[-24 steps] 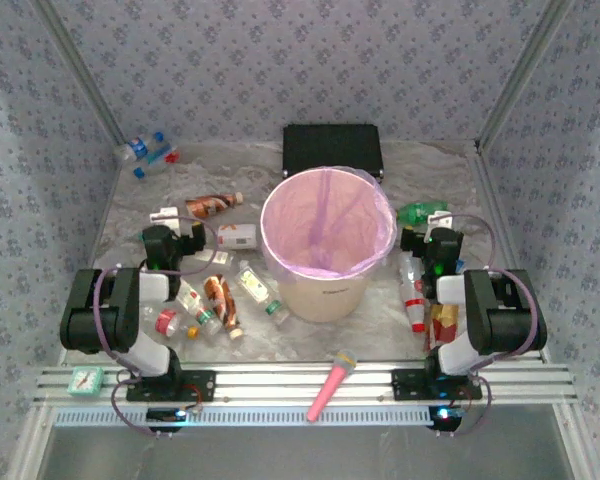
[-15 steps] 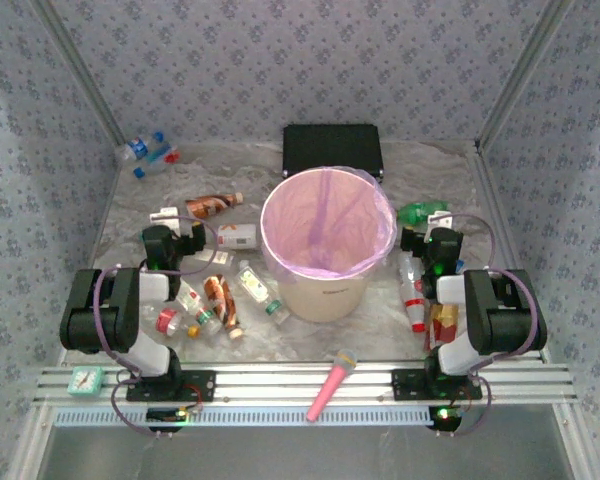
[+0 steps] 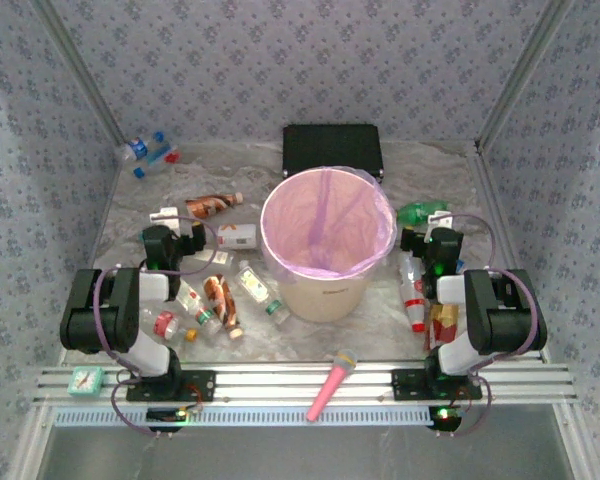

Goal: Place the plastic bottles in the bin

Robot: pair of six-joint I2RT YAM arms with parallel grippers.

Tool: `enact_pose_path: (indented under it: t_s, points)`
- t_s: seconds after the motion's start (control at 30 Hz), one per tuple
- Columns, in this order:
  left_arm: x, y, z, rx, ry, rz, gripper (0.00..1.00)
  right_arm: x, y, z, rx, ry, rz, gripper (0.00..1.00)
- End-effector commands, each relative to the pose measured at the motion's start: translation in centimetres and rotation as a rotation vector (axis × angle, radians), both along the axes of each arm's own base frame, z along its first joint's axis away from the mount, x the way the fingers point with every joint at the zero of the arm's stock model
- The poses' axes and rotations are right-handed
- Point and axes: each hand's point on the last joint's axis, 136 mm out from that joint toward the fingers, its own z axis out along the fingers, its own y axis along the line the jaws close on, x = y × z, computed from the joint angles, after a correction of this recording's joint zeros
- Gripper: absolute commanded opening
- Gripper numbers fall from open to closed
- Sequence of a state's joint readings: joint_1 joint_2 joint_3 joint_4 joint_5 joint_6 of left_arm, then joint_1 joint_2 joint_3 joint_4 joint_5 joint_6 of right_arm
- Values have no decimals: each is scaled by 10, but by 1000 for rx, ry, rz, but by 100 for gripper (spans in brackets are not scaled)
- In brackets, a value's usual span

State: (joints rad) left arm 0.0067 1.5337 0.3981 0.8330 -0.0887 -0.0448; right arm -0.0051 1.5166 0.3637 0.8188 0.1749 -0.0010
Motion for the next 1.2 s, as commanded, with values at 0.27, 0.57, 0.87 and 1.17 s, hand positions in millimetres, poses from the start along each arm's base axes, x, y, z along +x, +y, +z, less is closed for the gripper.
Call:
enact_pose_path:
  t_s: [0.27, 0.57, 0.87, 1.17]
  points:
    - [4, 5, 6, -4, 9, 14, 100, 5, -2, 8, 5, -22, 0, 100]
    - [-22, 39, 122, -109, -2, 280, 99, 2, -9, 55, 38, 211, -59, 100]
    - [-80, -76, 232, -434, 78, -84, 87, -90, 16, 90, 197, 604, -162, 100]
    - [-130, -177, 240, -596, 260, -435, 83, -146, 58, 39, 314, 874, -81, 83]
